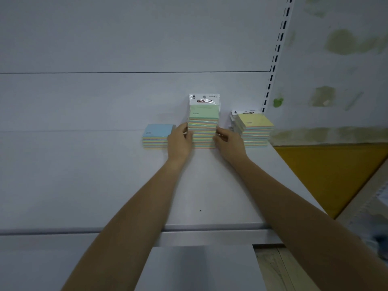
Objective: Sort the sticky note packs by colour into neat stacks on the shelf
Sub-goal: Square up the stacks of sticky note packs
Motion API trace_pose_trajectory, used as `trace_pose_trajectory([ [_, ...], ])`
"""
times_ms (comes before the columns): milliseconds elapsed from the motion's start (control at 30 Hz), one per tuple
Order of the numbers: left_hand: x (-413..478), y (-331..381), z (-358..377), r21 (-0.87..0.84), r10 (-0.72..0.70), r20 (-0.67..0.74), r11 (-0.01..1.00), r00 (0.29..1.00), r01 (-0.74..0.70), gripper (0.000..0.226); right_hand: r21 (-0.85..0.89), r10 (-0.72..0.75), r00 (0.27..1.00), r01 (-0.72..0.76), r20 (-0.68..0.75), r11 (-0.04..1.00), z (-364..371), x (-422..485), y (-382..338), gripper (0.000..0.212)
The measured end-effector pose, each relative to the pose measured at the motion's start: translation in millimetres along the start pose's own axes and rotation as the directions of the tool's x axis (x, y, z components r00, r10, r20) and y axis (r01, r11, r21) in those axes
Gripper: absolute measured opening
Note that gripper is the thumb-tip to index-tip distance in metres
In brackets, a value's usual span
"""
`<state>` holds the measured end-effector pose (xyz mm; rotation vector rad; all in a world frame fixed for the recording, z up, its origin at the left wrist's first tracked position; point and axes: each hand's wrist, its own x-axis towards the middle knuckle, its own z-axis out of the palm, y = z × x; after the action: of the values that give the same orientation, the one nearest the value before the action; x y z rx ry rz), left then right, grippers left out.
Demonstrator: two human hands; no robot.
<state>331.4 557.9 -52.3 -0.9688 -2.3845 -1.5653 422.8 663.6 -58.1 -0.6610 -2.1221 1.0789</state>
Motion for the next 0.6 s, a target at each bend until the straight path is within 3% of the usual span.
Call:
trace_pose_trajectory([
  [133,-3,6,2,-0.026,-0.006,0.010,1.000,1.000,0.006,0.043,0.033,0.009,0.999,-0.007,-0.053,0.999,2,0,-5,0.043],
  [200,-4,10,4,0.012,0.077,-0.002,0.997,0.997,-0.077,0.060,0.053,-0.072,0.992,0.078,-0.105,0.996,2,-1,-11,0.050],
  [300,-3,11,5,0.047,0.171,0.047,0.984,0.984,-0.173,0.059,0.046,-0.164,0.983,0.167,-0.078,0.985,4,-5,-17,0.049],
  [400,-2,12,3,0.054,0.099,0.083,0.993,0.992,-0.103,0.073,0.072,-0.089,0.996,0.089,-0.004,0.993,5,-4,-15,0.070],
  [467,-6,12,1,0.110,0.035,0.160,0.993,0.986,-0.053,0.081,-0.013,-0.021,0.998,0.022,0.063,1.000,4,-5,-11,0.081],
  [600,-12,5,-3,0.086,0.041,0.266,0.994,0.963,-0.066,0.079,-0.151,-0.074,0.991,0.091,0.113,0.984,6,-7,-5,0.053],
])
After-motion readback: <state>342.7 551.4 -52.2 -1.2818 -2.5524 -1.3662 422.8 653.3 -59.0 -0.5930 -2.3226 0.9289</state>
